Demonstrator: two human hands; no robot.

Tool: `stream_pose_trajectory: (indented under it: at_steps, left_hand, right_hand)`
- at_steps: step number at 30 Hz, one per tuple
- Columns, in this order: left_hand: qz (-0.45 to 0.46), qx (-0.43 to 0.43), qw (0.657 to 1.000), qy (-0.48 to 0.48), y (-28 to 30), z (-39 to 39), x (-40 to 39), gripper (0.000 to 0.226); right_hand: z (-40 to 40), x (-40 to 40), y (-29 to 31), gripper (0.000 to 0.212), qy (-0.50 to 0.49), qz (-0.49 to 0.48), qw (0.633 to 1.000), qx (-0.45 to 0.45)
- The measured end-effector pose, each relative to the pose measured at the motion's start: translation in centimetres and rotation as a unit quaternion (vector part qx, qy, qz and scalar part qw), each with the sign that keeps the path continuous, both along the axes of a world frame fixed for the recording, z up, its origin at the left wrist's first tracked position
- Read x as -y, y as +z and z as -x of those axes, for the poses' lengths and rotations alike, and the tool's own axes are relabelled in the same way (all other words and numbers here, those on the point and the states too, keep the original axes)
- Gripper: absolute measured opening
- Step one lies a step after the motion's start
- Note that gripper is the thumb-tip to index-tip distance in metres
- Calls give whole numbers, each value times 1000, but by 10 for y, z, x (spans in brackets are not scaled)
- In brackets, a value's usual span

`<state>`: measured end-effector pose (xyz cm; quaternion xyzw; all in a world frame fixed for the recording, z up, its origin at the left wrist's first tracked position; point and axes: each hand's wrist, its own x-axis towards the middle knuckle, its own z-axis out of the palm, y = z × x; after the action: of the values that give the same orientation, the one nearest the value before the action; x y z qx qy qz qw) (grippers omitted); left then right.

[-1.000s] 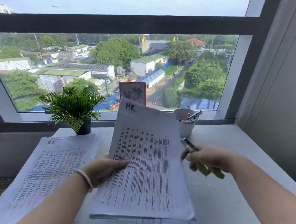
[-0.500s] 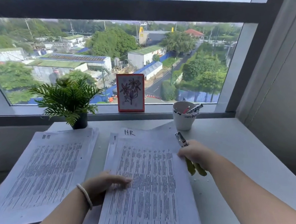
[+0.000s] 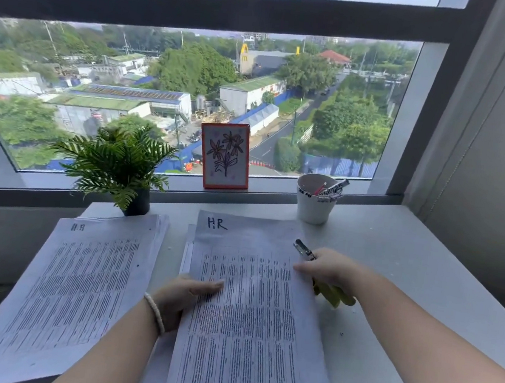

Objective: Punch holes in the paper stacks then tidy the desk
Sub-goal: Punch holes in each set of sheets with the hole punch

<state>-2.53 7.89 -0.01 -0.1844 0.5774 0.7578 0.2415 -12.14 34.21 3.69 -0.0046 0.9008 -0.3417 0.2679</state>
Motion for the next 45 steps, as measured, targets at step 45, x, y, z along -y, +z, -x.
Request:
stream_pose_trajectory:
  at_steps: [45]
  left_hand:
    - [11,-44,997,57,-14,-9,1,22]
  right_hand:
    - [22,-16,8,86,136,-300,943,-46]
